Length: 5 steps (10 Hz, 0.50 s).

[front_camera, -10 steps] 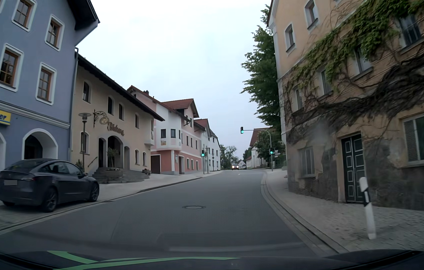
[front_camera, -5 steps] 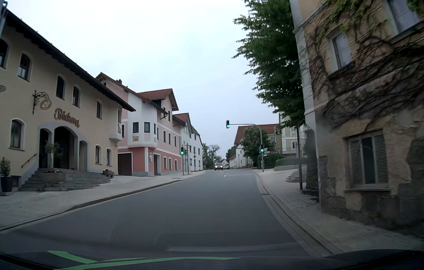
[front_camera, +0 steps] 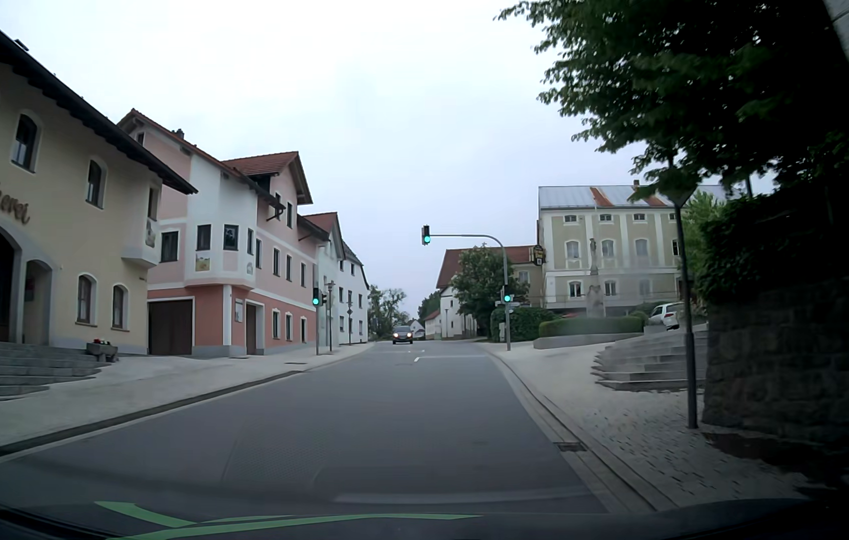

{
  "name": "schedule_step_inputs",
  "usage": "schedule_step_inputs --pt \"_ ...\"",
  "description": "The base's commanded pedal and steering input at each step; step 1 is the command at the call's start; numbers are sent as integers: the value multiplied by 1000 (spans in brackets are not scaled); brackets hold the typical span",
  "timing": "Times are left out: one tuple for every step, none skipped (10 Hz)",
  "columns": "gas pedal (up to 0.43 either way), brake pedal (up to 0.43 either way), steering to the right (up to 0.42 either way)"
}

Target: Follow the waypoints while adhering to traffic rules and regulations

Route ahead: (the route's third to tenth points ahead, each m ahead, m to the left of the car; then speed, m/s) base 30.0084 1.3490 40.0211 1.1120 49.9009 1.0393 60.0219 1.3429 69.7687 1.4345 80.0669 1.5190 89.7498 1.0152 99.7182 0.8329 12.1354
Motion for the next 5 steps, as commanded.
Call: schedule_step_inputs --pt "169 0 35" --pt "169 0 32" --pt "169 0 27" --pt "169 0 24" --pt "157 0 24"
